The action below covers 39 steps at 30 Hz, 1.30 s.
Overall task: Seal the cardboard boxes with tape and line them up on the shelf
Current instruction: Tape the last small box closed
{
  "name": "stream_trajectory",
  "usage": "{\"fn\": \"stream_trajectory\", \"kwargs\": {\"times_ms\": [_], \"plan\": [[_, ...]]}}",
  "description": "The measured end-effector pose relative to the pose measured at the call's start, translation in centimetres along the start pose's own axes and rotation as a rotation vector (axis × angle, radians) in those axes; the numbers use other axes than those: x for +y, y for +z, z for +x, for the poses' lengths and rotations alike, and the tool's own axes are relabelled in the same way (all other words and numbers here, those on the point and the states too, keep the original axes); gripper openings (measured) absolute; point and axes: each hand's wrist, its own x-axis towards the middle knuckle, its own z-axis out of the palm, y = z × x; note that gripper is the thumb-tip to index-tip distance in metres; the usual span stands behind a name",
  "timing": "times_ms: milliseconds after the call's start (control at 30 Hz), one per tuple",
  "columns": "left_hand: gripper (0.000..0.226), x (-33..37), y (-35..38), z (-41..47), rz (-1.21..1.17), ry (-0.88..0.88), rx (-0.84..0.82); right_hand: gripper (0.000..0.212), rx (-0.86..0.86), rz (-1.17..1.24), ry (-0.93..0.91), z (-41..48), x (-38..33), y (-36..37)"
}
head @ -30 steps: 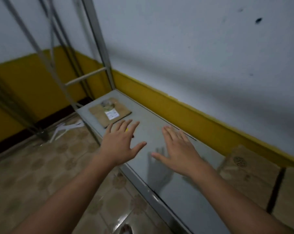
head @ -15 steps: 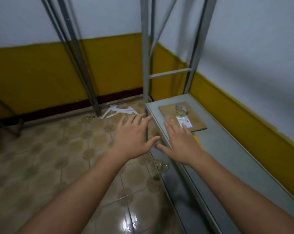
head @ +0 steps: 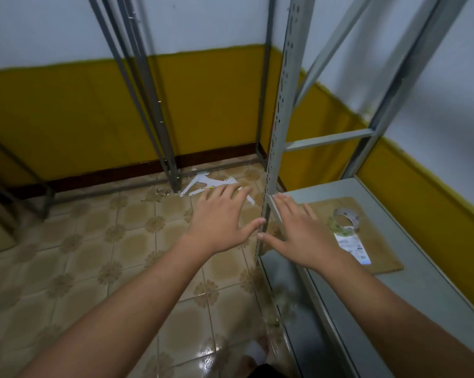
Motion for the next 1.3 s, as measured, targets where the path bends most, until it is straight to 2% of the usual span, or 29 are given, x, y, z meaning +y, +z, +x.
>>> {"fn": "stream_trajectory", "kwargs": {"times_ms": [233,467,600,733,867,1000,1067,1200,1300], "plan": [[0.084,0.8,2.1,12.7,-0.067,0.118,-0.049,0.102,0.023,0.113,0.168,8.2,7.5,0.1],[0.079,6.0,7.7,23.6,-0.168,0.415,-0.167,0.118,0.153,0.191,0.570,8.2,16.7,-0.5],[0.085,10.2,10.8,28.1,-0.173,0.624,-0.279,0.111,0.178,0.273,0.807,5.8,19.9,0.4],[0.077,13.7,13.6,30.0,-0.173,0.811,-0.348,0.092,0.260,0.276,1.042,3.9,20.1,1.2],[0.086,16.1,18.5,30.3,-0.180,0.981,-0.487,0.091,0.288,0.287,1.280,1.5,19.3,2.8],[0.118,18.1,21.8,29.5,-0.172,1.022,-0.643,0.094,0.273,0.326,1.465,-2.1,17.9,4.7],[0.122,18.7,23.2,29.4,-0.116,1.055,-0.664,0.103,0.280,0.365,1.557,-4.1,17.2,5.6],[0.108,19.3,24.4,29.8,-0.221,1.007,-0.679,0.116,0.317,0.374,1.691,-7.8,16.6,7.6],[0.090,19.3,24.0,31.1,-0.327,0.902,-0.652,0.121,0.179,0.396,1.741,-10.5,16.5,8.7]]}}
